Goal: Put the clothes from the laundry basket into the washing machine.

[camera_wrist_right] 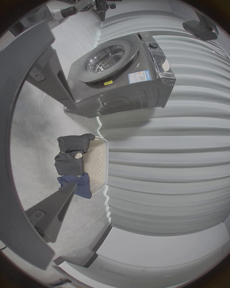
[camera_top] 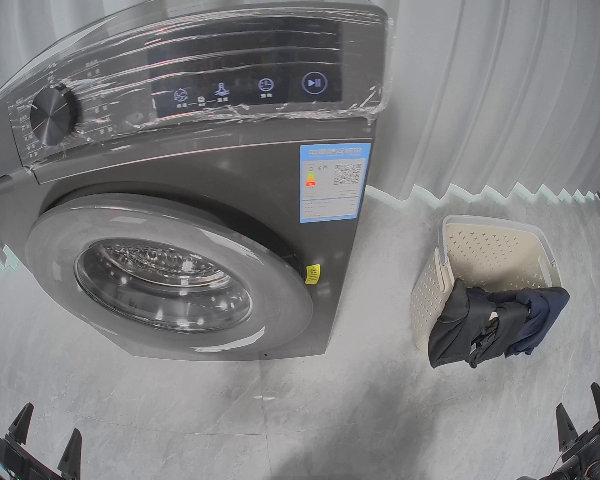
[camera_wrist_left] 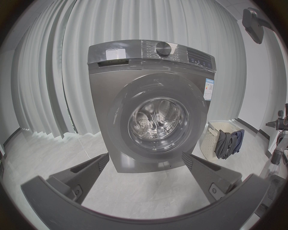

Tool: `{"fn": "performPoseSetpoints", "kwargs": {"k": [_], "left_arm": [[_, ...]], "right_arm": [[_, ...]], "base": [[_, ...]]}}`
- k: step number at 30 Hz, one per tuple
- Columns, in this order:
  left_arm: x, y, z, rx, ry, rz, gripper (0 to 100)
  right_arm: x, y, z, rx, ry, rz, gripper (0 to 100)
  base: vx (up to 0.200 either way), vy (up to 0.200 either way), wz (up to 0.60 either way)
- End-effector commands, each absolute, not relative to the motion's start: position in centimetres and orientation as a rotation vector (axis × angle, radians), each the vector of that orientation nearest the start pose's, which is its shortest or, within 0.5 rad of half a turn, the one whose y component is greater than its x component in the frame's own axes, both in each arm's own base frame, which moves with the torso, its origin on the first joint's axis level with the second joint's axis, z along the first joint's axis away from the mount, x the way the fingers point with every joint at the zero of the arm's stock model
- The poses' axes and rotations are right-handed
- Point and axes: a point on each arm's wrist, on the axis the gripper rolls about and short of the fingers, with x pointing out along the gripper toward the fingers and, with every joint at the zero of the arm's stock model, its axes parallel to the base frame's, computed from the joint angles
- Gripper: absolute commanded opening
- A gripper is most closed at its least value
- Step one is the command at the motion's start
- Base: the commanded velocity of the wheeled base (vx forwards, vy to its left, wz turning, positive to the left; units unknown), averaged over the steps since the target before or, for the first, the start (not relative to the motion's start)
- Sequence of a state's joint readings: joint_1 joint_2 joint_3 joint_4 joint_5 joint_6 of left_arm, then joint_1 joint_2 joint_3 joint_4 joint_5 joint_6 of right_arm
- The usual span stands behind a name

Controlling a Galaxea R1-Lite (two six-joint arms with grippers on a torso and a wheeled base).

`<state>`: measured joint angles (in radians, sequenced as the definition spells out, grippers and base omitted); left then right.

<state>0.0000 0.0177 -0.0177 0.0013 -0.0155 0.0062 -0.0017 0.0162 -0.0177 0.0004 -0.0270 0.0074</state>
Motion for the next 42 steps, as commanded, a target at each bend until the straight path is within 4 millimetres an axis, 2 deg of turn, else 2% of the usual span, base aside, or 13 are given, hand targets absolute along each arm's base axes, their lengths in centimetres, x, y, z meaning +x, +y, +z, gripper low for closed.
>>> {"fn": "performPoseSetpoints", "kwargs": {"k": [1, 7, 20, 35, 42], "left_arm": [[-2.23, -0.03, 7.55, 0.006, 0.008, -0.015, 100], [-2.23, -0.03, 7.55, 0.006, 0.008, -0.015, 100], [-2.23, -0.03, 7.55, 0.006, 0.008, -0.015, 100], [-2.23, -0.03, 7.55, 0.006, 0.008, -0.015, 100], [-2.23, -0.04, 7.55, 0.006, 0.008, -0.014, 100]], "right_arm": [[-2.2, -0.06, 7.57, 0.008, 0.011, -0.029, 100], [-2.2, -0.06, 7.57, 0.008, 0.011, -0.029, 100], [-2.2, -0.06, 7.59, 0.008, 0.009, -0.029, 100], [-2.2, -0.06, 7.59, 0.008, 0.009, -0.029, 100], [-2.2, -0.06, 7.59, 0.008, 0.009, -0.031, 100]], "base": [[0.0, 0.0, 0.0], [0.0, 0.0, 0.6], [0.0, 0.0, 0.0], [0.0, 0.2, 0.0], [0.0, 0.0, 0.0]]}}
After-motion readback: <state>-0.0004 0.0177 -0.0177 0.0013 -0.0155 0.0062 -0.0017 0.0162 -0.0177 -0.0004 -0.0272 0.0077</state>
